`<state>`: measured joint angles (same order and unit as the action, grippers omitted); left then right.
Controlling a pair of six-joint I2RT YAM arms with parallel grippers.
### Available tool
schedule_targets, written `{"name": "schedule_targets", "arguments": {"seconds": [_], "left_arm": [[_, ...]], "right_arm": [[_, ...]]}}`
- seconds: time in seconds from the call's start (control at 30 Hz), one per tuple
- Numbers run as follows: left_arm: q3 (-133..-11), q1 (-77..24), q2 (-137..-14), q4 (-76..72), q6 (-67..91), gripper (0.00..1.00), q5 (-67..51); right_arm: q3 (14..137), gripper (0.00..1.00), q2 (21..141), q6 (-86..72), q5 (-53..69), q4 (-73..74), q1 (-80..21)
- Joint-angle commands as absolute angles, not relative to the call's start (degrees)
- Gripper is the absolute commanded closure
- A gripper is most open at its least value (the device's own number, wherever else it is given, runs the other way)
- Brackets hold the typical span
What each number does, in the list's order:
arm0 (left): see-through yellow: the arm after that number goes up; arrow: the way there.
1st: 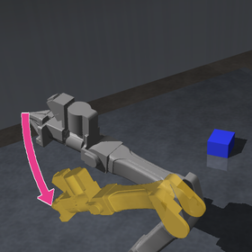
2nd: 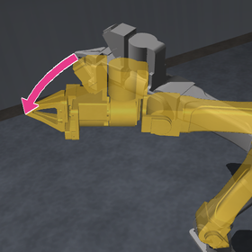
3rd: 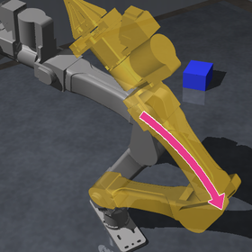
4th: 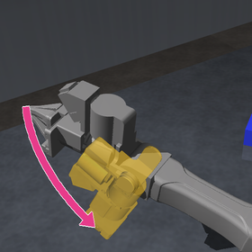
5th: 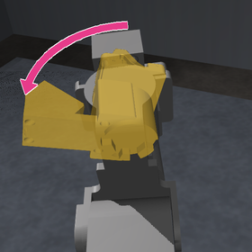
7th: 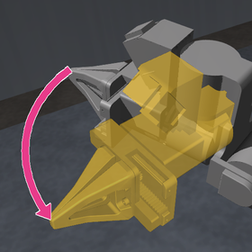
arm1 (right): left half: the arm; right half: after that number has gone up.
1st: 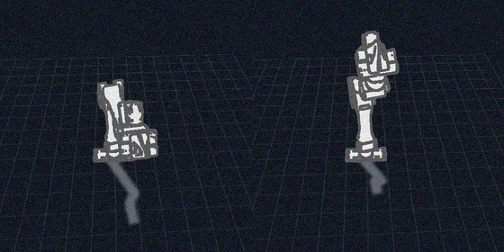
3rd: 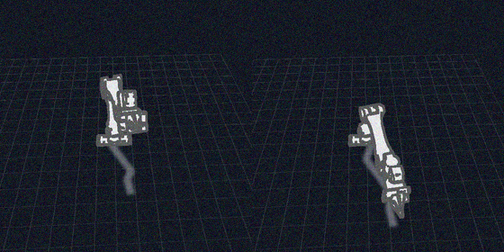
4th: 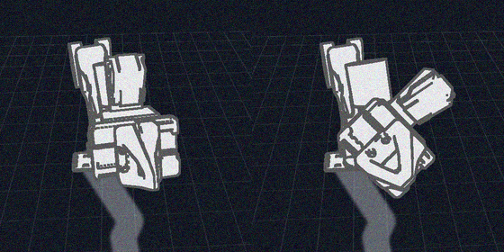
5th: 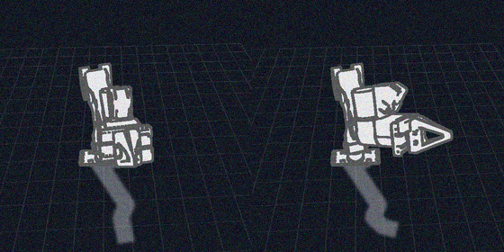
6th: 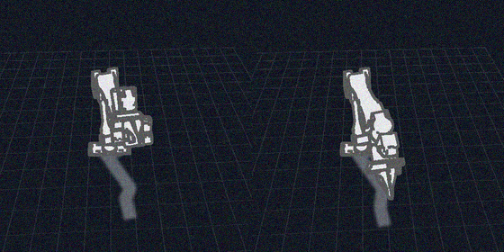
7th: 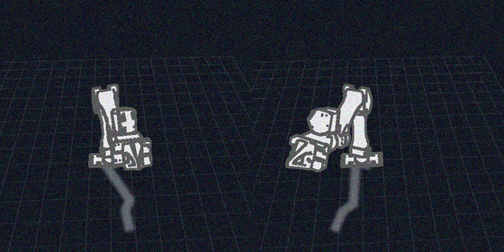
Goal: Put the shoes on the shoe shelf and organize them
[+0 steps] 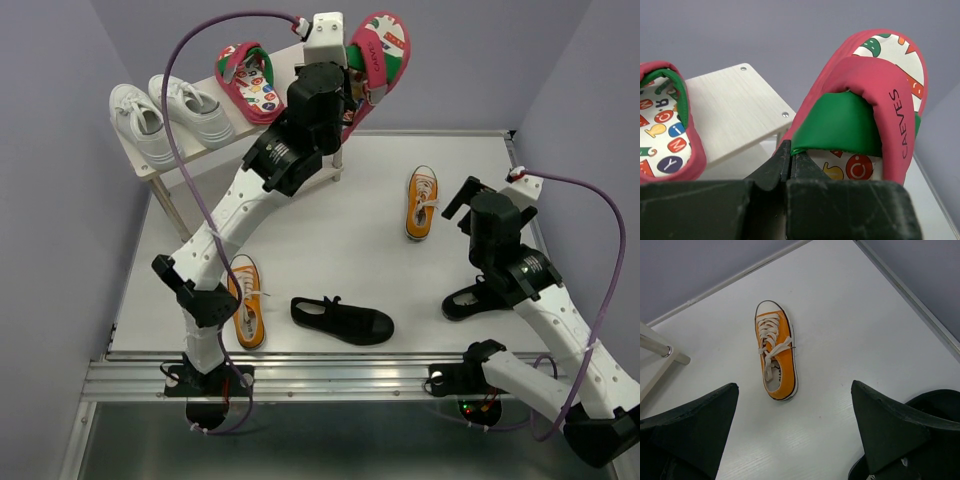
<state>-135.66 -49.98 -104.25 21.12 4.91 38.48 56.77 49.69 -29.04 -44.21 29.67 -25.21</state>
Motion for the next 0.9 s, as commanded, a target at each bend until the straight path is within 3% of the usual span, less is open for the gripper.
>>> {"name": "schedule_targets", "arguments": {"seconds": [0.0,0.47,0.87], "left_arm": [[-140.01,-44.14,-106.78,8.80,7.19,1.00,41.93],[-135.79,-37.18,-109.77,0.97,21.96,1.00,45.17],[-136.76,-36.47,-113.90,-2.19,33.22,1.00,54.93]], "right_arm": [[58.27,0.00,48.78,-30.41,-45.44,29.97,-25.14],[59.33,0.00,49.75,-31.46,-43.42,32.17,-25.14],[58.27,0.00,48.43,-32.52,-41.66,32.60,-25.14]]}}
